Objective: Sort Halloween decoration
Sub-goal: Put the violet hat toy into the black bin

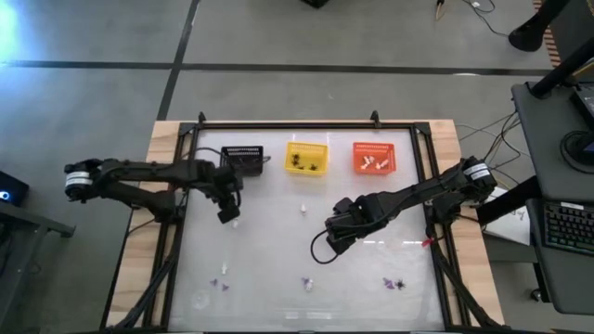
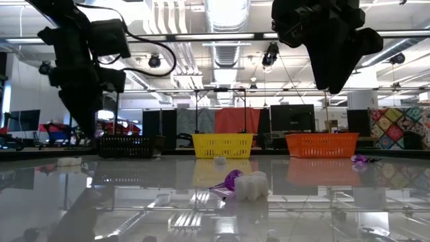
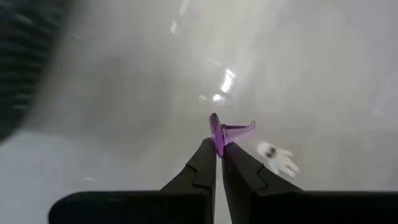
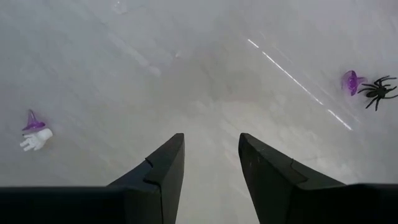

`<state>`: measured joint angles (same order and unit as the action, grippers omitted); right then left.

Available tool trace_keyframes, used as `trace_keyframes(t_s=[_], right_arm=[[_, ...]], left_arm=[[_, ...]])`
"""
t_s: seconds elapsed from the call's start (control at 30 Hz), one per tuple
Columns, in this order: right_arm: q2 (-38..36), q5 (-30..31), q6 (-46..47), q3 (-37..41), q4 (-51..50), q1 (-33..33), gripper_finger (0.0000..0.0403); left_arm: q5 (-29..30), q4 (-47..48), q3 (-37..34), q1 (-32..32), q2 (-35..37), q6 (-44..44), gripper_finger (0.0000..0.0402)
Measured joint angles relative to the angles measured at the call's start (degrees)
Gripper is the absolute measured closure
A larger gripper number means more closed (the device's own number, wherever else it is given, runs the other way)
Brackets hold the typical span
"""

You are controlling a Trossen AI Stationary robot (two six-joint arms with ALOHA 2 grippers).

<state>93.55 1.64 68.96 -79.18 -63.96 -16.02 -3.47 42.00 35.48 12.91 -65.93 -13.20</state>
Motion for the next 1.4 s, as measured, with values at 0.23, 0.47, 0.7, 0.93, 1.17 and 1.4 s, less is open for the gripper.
trace_keyframes(t_s=[0.23, 0.47, 0.7, 0.93, 1.17, 1.4], right_arm=[[0.1, 0.0, 1.1, 0.0, 0.3, 0.0, 0.0257], [0.1, 0.0, 1.0, 0.0, 0.4, 0.2, 0.0257], [0.1, 4.6, 0.0, 0.0, 0.4, 0.2, 0.0257], [0.1, 6.0, 0.0, 0.0, 0.4, 0.9, 0.0257], [0.1, 6.0, 0.0, 0.0, 0.4, 1.0, 0.0257], [0.1, 6.0, 2.3, 0.0, 0.3, 0.9, 0.0257]], left_arm=[[6.2, -0.6, 0.1, 8.0, 4.7, -2.5, 0.0401], [3.6, -7.6, 0.1, 18.7, 5.2, -0.4, 0.0401], [1.2, -8.8, 0.1, 25.6, 3.5, 3.5, 0.0401], [1.1, -10.6, 0.2, 28.5, 0.8, 5.2, 0.0401], [1.1, -11.7, 0.2, 29.4, -3.1, 6.2, 0.0394], [1.1, -13.1, 0.2, 29.4, -4.1, 6.3, 0.0347]])
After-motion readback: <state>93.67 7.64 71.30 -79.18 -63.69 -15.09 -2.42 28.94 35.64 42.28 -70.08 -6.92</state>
